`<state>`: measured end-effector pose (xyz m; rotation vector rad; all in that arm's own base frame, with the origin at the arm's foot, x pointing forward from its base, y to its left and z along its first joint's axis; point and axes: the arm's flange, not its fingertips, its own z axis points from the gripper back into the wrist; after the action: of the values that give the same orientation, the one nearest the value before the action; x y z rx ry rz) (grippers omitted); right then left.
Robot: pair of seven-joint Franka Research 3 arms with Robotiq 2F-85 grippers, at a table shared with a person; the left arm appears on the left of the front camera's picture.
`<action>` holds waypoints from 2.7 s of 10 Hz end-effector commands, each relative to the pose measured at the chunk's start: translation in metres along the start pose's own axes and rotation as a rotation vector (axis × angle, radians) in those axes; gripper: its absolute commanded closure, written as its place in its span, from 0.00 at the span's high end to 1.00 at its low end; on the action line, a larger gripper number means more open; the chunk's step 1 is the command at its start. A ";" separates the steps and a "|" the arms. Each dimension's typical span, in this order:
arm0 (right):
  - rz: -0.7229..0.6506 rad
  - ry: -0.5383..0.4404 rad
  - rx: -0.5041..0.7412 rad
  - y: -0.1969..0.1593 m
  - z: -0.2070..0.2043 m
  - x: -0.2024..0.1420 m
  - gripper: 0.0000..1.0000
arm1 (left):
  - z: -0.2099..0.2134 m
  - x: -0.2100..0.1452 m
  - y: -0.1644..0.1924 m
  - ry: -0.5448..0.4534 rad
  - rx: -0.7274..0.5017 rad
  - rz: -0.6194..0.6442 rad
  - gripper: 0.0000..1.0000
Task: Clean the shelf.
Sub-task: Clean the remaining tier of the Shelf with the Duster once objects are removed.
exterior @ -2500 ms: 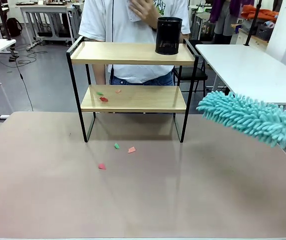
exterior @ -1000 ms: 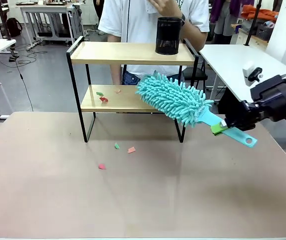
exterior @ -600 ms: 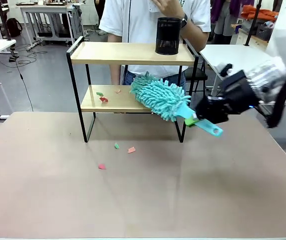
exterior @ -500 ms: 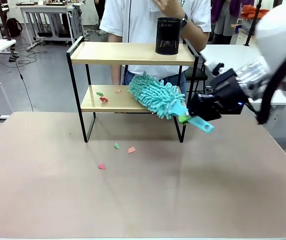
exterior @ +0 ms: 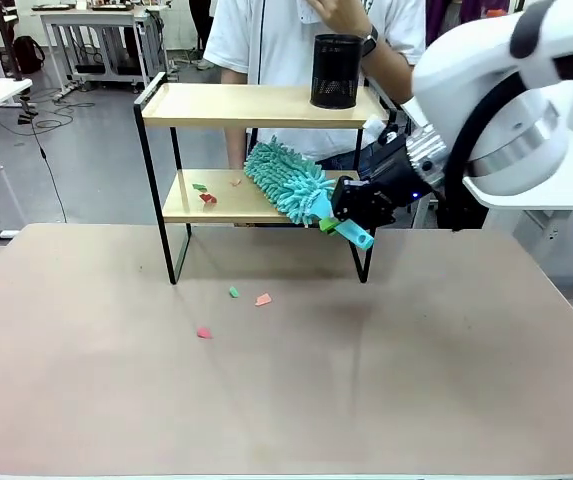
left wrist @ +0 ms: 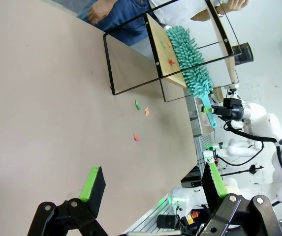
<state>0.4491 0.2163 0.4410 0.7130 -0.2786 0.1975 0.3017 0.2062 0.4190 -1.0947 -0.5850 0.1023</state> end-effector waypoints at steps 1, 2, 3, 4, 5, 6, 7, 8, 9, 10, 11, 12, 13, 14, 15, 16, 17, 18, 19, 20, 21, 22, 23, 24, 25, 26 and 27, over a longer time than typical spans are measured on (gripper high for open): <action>0.019 0.026 -0.040 0.011 -0.016 0.020 0.08 | -0.001 0.000 0.000 -0.019 -0.024 -0.022 1.00; 0.040 0.053 -0.018 0.014 -0.024 0.022 0.08 | -0.001 0.000 0.000 -0.019 -0.024 -0.022 1.00; 0.058 0.074 0.012 0.018 -0.029 0.021 0.08 | -0.001 0.000 0.000 -0.019 -0.024 -0.022 1.00; 0.083 0.095 0.038 0.024 -0.032 0.019 0.08 | -0.001 0.000 0.000 -0.019 -0.024 -0.022 1.00; 0.113 0.128 0.069 0.030 -0.035 0.014 0.08 | -0.001 0.000 0.000 -0.019 -0.024 -0.022 1.00; 0.140 0.167 0.103 0.034 -0.037 0.008 0.08 | -0.001 0.000 0.000 -0.019 -0.024 -0.022 1.00; 0.163 0.204 0.140 0.037 -0.039 0.004 0.08 | -0.001 0.000 0.000 -0.019 -0.024 -0.022 1.00; 0.192 0.246 0.172 0.037 -0.040 0.001 0.08 | -0.001 0.000 0.000 -0.019 -0.024 -0.022 1.00; 0.219 0.281 0.180 0.034 -0.039 -0.002 0.08 | -0.001 0.000 0.000 -0.019 -0.024 -0.022 1.00; 0.287 0.344 0.237 0.031 -0.035 -0.005 0.08 | -0.001 0.000 0.000 -0.019 -0.024 -0.022 1.00; 0.352 0.425 0.307 0.026 -0.028 -0.010 0.08 | -0.001 0.000 0.000 -0.019 -0.024 -0.022 1.00; 0.383 0.452 0.359 0.021 -0.021 -0.013 0.08 | -0.001 0.000 0.000 -0.019 -0.024 -0.022 1.00; 0.368 0.434 0.348 0.016 -0.015 -0.016 0.08 | -0.001 0.000 0.000 -0.019 -0.024 -0.022 1.00; 0.358 0.410 0.356 0.012 -0.009 -0.019 0.08 | -0.001 0.000 0.000 -0.019 -0.024 -0.022 1.00; 0.350 0.389 0.369 0.008 -0.003 -0.024 0.08 | -0.001 0.000 0.000 -0.019 -0.024 -0.022 1.00; 0.348 0.386 0.366 0.006 0.004 -0.030 0.08 | -0.001 0.000 0.000 -0.019 -0.024 -0.022 1.00; 0.353 0.439 0.386 0.003 0.013 -0.038 0.08 | -0.001 0.000 0.000 -0.019 -0.024 -0.022 1.00; 0.348 0.545 0.401 -0.004 0.023 -0.048 0.08 | -0.001 0.000 0.000 -0.019 -0.024 -0.022 1.00; 0.343 0.582 0.372 -0.013 0.038 -0.059 0.08 | -0.001 0.000 0.000 -0.019 -0.024 -0.022 1.00; 0.355 0.594 0.359 -0.021 0.052 -0.068 0.08 | -0.001 0.000 0.000 -0.019 -0.024 -0.022 1.00; 0.378 0.622 0.366 -0.028 0.063 -0.077 0.08 | -0.001 0.000 0.000 -0.019 -0.024 -0.022 1.00; 0.410 0.609 0.384 -0.034 0.072 -0.084 0.08 | -0.001 0.000 0.000 -0.019 -0.024 -0.022 1.00; 0.397 0.572 0.399 -0.038 0.079 -0.087 0.08 | -0.001 0.000 0.000 -0.019 -0.024 -0.022 1.00; 0.398 0.575 0.399 -0.039 0.080 -0.088 0.08 | -0.001 0.000 0.000 -0.019 -0.024 -0.022 1.00; 0.395 0.584 0.396 -0.039 0.078 -0.086 0.08 | -0.001 0.000 0.000 -0.019 -0.024 -0.022 1.00; 0.398 0.594 0.400 -0.038 0.076 -0.085 0.08 | -0.001 0.000 0.000 -0.019 -0.024 -0.022 1.00; 0.393 0.595 0.450 -0.045 0.081 -0.082 0.08 | -0.001 0.000 0.000 -0.019 -0.024 -0.022 1.00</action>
<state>0.3653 0.1284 0.4462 0.9440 0.2078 0.8167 0.3017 0.2063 0.4192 -1.0945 -0.5856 0.1020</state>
